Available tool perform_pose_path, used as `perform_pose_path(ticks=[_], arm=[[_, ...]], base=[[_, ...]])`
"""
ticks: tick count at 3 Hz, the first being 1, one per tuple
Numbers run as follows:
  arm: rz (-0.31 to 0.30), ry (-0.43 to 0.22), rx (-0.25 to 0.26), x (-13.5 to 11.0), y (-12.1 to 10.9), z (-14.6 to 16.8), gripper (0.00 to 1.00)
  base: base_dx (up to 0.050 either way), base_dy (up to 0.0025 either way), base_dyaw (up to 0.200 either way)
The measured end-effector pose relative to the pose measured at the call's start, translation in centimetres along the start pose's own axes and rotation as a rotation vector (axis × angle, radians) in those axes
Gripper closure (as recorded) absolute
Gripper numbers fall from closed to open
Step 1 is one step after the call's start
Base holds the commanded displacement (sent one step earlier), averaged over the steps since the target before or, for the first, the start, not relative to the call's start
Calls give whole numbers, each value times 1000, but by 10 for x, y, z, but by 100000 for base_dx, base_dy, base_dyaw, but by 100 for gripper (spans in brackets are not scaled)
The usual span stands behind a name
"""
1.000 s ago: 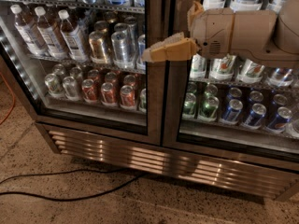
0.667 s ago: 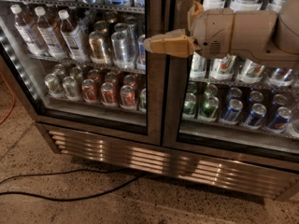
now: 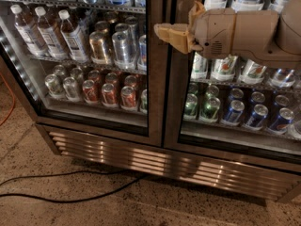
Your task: Open right fridge door
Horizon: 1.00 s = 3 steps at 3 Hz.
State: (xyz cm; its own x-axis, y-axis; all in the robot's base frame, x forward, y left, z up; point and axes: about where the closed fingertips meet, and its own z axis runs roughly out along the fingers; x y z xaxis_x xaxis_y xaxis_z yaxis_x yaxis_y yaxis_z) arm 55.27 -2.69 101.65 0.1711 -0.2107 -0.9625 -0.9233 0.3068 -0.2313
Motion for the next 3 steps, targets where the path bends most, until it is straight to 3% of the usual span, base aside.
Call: perform_pose_path(ticks=[1,3], arm=[[0,0,0,0,0,0,100],[0,0,0,0,0,0,100]], base=[[0,0,0],[-5000,-1,6]])
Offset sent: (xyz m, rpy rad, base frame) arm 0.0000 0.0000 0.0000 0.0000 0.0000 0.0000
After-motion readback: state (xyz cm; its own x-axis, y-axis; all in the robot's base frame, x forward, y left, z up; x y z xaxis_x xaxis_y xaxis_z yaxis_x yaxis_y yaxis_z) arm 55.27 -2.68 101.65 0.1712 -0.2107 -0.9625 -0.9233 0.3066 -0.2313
